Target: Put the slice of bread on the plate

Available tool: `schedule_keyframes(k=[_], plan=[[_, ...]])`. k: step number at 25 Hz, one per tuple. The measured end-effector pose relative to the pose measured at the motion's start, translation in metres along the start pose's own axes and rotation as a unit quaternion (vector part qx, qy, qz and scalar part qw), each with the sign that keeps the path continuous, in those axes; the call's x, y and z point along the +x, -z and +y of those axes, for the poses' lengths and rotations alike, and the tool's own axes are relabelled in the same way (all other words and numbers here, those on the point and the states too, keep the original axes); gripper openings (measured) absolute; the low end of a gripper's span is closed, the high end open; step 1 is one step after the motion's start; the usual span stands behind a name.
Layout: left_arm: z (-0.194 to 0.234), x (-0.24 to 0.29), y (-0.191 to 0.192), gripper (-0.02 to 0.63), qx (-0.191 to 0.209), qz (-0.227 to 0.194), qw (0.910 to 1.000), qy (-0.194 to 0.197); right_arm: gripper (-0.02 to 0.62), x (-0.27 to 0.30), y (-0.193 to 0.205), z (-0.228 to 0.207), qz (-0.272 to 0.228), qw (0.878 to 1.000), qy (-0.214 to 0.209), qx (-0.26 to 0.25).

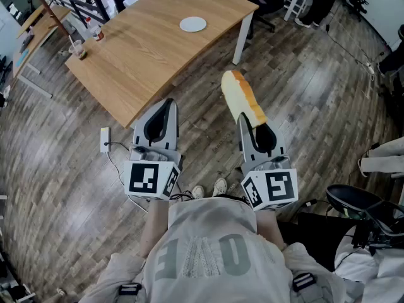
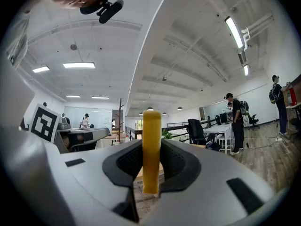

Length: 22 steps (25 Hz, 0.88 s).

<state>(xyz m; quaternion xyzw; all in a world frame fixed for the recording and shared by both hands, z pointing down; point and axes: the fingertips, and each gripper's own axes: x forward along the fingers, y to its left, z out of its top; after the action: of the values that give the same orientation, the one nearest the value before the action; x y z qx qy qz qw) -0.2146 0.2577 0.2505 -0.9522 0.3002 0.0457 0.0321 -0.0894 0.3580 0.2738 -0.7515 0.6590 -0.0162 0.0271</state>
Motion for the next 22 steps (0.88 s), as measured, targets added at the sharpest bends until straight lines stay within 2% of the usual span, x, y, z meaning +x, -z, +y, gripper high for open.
schedule_keyframes(k=[10, 16, 22], plan=[[0.003, 0.015, 0.003, 0.008, 0.008, 0.003, 0.9999, -0.015, 0.092, 0.010, 0.002, -0.015, -0.002, 1.000, -0.010, -0.011], [-0.007, 0.034, 0.002, 0.008, 0.019, 0.000, 0.9996, -0.021, 0.091, 0.011, 0.003, -0.042, -0.011, 1.000, -0.003, -0.013], [-0.019, 0.051, -0.003, 0.006, 0.030, -0.005, 0.9993, -0.023, 0.091, 0.010, 0.004, -0.065, -0.017, 1.000, -0.016, -0.014]])
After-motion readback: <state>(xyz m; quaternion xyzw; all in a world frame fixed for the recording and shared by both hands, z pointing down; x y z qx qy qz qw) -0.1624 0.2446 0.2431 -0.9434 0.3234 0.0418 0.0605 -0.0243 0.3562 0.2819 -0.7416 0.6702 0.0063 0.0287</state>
